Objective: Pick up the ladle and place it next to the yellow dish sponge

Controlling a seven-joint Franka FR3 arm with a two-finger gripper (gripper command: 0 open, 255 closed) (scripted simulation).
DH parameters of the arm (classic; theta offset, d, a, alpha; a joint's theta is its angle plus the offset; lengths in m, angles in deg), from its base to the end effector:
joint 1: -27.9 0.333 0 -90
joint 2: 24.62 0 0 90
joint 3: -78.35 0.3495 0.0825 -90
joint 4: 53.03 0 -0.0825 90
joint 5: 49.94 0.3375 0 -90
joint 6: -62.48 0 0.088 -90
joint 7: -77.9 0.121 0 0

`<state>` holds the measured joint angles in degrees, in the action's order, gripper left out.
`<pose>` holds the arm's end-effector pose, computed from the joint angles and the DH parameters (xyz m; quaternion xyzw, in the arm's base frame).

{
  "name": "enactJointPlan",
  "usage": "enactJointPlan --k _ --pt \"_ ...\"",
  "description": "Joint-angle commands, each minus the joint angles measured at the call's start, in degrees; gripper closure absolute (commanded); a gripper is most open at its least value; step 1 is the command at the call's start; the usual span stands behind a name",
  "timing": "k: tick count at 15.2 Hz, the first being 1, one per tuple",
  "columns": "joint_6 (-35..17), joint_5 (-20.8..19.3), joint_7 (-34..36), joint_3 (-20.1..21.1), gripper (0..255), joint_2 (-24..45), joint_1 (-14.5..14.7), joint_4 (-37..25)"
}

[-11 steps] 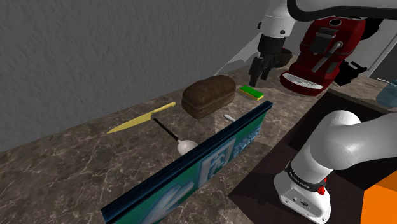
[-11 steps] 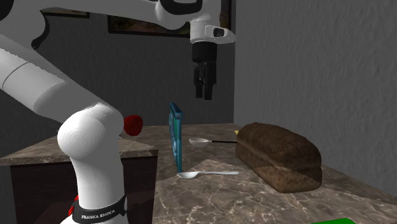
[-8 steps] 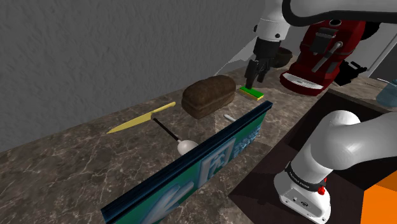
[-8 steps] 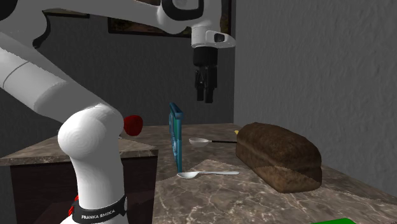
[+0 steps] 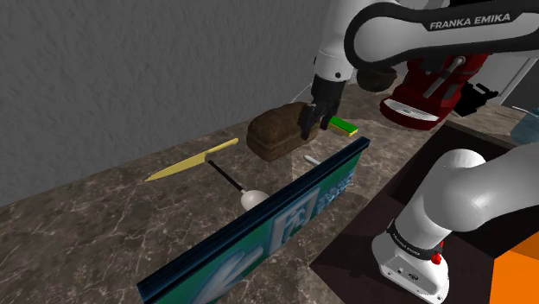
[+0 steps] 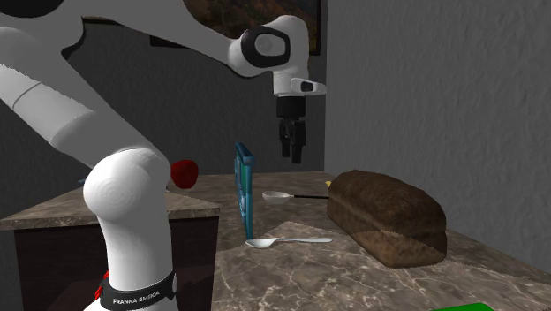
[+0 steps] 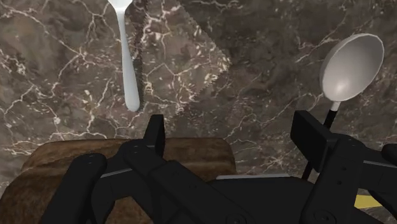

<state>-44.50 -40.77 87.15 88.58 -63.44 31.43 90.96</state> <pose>0.2731 0.0926 0.5262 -0.9997 0.0018 -0.0091 0.0230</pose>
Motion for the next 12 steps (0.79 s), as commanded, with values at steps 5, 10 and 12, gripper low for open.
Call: enactJointPlan --k 5,10,12 --pt "-11.32 2.77 6.45 6.42 0 8.96 1.46 -0.28" --pt "-20.00 2.38 12.23 11.57 0 18.49 1.46 -3.15" --pt "-23.18 1.28 14.94 13.57 0 22.66 1.23 -4.86"
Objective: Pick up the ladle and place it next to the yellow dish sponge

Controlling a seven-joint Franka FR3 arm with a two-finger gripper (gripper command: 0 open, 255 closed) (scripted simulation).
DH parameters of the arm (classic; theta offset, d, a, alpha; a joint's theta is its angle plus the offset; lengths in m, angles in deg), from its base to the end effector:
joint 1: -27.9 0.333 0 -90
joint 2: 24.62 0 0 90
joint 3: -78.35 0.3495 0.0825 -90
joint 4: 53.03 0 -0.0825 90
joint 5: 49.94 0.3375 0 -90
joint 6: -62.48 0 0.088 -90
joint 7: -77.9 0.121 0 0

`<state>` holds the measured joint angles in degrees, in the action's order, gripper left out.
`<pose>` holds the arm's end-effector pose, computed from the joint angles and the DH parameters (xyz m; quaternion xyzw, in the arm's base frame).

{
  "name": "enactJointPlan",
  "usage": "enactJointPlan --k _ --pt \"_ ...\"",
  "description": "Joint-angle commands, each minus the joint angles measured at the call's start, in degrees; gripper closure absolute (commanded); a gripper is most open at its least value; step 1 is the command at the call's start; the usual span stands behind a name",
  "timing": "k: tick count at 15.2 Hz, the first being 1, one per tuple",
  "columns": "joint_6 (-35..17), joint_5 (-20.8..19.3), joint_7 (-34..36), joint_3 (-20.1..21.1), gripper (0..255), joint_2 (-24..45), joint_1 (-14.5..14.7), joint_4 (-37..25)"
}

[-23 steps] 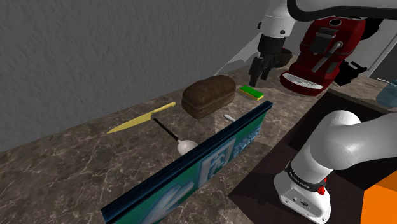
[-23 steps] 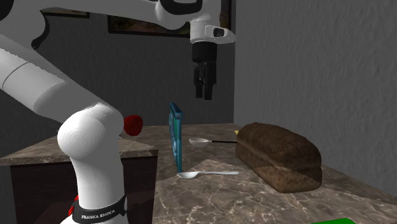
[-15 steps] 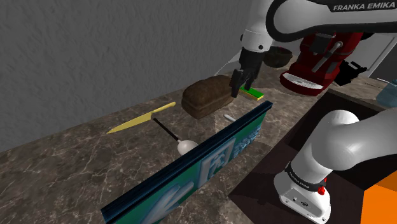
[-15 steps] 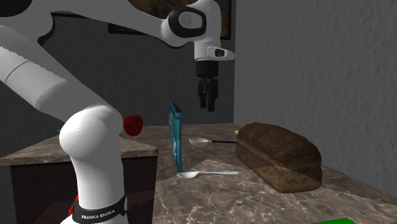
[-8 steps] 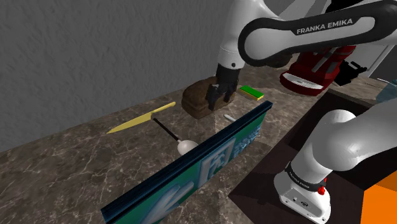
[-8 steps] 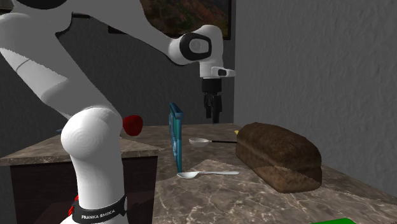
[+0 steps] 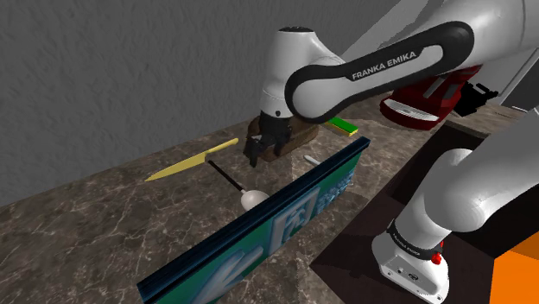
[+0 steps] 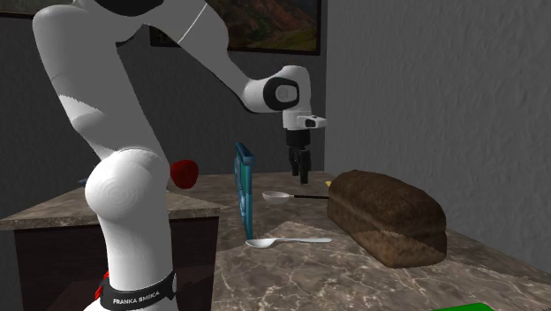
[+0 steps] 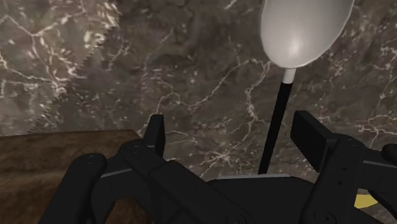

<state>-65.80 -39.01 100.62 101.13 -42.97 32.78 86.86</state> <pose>0.3508 0.2024 0.4639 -0.9984 0.0186 -0.0386 0.0360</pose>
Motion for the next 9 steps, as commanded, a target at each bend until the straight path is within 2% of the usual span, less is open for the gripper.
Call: enactJointPlan --k 1,6,9 --pt "-3.38 -1.28 2.94 2.01 0 4.35 -0.27 -1.73" --pt "-9.77 -8.15 11.79 6.02 0 15.77 -0.74 -7.74" --pt "-11.75 -10.02 13.46 6.21 0 18.26 -0.56 -8.12"
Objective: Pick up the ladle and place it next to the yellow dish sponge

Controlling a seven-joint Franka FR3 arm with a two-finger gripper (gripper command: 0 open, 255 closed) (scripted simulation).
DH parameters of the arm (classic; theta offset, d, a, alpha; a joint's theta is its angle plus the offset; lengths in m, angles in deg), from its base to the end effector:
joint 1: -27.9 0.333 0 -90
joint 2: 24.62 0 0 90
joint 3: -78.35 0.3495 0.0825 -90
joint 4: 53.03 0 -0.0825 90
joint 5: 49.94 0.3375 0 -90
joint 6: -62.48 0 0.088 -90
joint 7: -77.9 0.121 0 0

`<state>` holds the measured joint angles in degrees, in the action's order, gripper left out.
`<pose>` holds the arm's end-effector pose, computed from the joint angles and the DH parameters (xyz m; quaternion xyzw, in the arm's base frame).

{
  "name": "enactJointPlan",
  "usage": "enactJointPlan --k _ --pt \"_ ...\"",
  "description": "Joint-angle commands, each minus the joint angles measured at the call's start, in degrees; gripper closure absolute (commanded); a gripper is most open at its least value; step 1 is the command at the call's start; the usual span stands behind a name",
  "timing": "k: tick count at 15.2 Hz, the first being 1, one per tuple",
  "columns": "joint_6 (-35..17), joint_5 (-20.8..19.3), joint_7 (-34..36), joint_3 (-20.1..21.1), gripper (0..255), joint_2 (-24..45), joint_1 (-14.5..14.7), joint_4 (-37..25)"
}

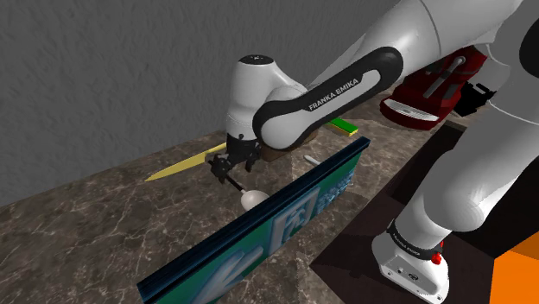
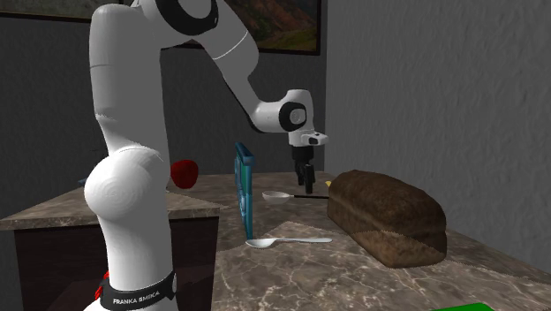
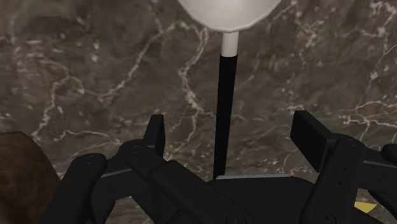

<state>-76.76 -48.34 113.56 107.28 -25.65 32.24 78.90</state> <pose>0.4092 0.2698 0.4173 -0.9970 0.0304 -0.0559 0.0451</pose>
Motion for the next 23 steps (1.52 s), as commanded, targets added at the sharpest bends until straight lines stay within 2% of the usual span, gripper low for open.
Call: enactJointPlan --k 1,6,13,14,23 --pt "-1.52 -1.19 0.89 0.06 0 1.62 -0.01 -0.02" --pt "-4.82 -3.79 2.73 -0.08 0 4.87 0.17 0.44" --pt "-4.81 -3.78 2.72 -0.09 0 4.86 0.18 0.44" --pt "-4.81 -3.78 2.72 -0.09 255 4.86 0.18 0.44" --pt "-4.82 -3.79 2.73 -0.10 255 4.87 0.19 0.44"
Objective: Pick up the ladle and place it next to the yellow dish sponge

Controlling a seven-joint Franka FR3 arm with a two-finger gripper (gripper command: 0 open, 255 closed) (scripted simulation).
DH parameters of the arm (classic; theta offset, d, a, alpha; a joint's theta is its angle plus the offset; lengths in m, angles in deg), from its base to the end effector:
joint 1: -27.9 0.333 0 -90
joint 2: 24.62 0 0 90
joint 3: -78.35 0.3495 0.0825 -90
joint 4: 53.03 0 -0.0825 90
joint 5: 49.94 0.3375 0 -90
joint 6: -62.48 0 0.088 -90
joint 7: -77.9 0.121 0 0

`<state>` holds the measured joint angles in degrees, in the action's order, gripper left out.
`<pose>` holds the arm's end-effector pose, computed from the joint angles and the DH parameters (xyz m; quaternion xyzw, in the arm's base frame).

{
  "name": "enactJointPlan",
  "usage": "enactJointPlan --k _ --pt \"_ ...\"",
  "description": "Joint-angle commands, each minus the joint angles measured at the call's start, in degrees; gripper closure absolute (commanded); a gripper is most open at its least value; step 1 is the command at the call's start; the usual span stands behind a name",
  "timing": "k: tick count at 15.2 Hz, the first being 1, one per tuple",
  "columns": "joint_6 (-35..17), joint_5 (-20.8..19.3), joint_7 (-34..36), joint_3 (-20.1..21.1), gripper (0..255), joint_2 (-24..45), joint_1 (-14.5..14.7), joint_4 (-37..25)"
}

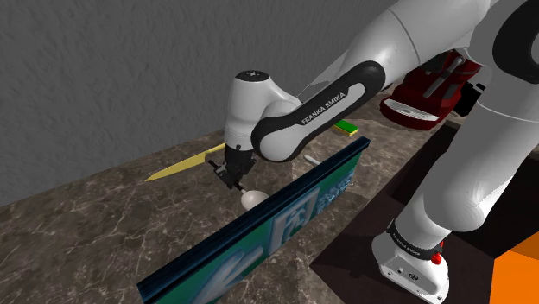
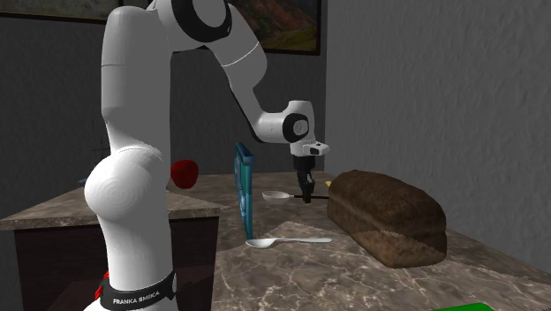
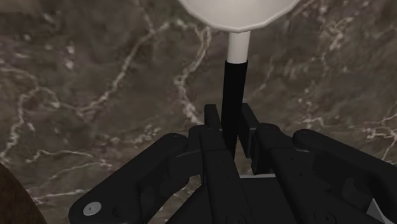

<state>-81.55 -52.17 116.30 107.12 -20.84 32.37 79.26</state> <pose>0.4214 0.2736 0.3869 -0.9968 0.0317 -0.0578 0.0457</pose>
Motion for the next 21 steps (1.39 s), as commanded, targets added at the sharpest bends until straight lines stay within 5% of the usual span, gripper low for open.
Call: enactJointPlan --k 1,21 --pt "0.72 0.55 -0.36 0.13 255 -0.55 0.01 -0.15" --pt "16.11 6.59 -4.59 -0.38 255 -9.70 -0.23 -7.44"
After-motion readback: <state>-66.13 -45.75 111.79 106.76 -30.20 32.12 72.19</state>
